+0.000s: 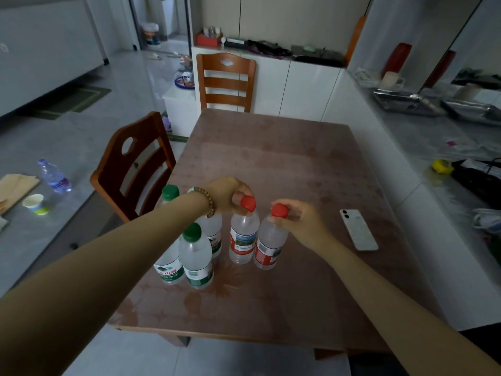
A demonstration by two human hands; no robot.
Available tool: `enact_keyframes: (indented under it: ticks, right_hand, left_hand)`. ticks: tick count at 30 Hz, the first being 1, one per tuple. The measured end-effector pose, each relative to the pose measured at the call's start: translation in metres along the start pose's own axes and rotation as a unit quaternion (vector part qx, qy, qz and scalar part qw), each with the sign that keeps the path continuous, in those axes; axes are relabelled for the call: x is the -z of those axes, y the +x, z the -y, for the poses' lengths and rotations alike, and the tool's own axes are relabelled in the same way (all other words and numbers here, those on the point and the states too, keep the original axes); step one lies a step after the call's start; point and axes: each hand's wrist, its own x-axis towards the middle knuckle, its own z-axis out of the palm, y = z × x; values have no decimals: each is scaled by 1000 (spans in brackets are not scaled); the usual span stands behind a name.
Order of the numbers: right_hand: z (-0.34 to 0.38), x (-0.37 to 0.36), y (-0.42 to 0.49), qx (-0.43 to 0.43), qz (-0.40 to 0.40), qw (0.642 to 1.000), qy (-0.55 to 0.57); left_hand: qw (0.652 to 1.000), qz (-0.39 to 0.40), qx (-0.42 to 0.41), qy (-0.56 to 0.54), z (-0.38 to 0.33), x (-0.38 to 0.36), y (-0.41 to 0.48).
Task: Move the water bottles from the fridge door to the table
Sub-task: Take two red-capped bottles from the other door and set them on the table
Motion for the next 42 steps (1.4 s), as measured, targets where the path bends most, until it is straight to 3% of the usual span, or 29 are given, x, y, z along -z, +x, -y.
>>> enact_keyframes:
  ticks: [14, 25, 35, 42]
  right_hand:
    - [7, -20, 11, 18, -33, 998, 43]
    - [9, -20, 11, 6, -13, 1000, 18]
    - [28, -22, -9, -120, 4, 990, -69]
    - [68, -31, -69, -170, -28, 973, -155]
  left_hand:
    - [1000, -13, 18, -16, 13, 6, -8]
    - [996, -44, 43, -71, 17, -4, -9]
    - [990, -107, 76, -56, 24, 9, -65]
    - [996, -81, 18, 18, 31, 16, -101]
